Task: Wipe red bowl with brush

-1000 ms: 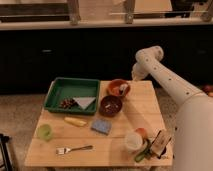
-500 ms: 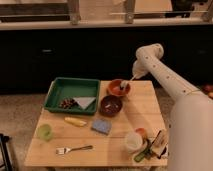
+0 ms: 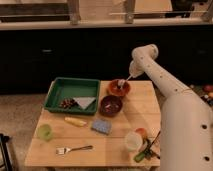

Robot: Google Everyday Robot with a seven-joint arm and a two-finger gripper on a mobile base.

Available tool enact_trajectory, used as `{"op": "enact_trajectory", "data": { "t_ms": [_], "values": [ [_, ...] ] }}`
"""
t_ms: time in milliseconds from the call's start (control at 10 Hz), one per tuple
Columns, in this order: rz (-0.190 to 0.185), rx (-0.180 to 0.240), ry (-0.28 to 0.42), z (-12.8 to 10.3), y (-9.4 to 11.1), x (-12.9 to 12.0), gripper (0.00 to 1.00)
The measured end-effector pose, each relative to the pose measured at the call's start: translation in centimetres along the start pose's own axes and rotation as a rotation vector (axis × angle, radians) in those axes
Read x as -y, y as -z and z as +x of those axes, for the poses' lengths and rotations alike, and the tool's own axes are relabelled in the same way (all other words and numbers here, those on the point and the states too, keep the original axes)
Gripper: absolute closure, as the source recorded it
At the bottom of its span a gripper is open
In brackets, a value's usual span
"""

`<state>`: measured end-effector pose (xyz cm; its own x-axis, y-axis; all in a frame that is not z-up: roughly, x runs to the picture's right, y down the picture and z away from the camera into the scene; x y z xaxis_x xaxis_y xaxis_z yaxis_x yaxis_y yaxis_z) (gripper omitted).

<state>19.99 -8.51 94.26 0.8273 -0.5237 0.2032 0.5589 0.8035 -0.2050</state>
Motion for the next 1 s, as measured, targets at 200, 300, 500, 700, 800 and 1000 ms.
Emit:
{"op": "enact_trajectory", "data": {
  "t_ms": [200, 300, 500, 700, 800, 1000],
  "values": [
    [0.023, 0.044, 0.046, -2.1, -0.1, 0.8, 0.99],
    [0.032, 0.067, 0.060, -2.8, -0.1, 0.7, 0.99],
    [0.042, 0.101, 0.098, -3.6, 0.2, -0.2, 0.99],
    [0.051, 0.123, 0.111, -3.8, 0.6, -1.2, 0.99],
    [0.054, 0.123, 0.109, -3.5, 0.9, -1.7, 0.99],
    [0.058, 0.113, 0.094, -2.4, 1.7, -2.9, 0.99]
  ]
}}
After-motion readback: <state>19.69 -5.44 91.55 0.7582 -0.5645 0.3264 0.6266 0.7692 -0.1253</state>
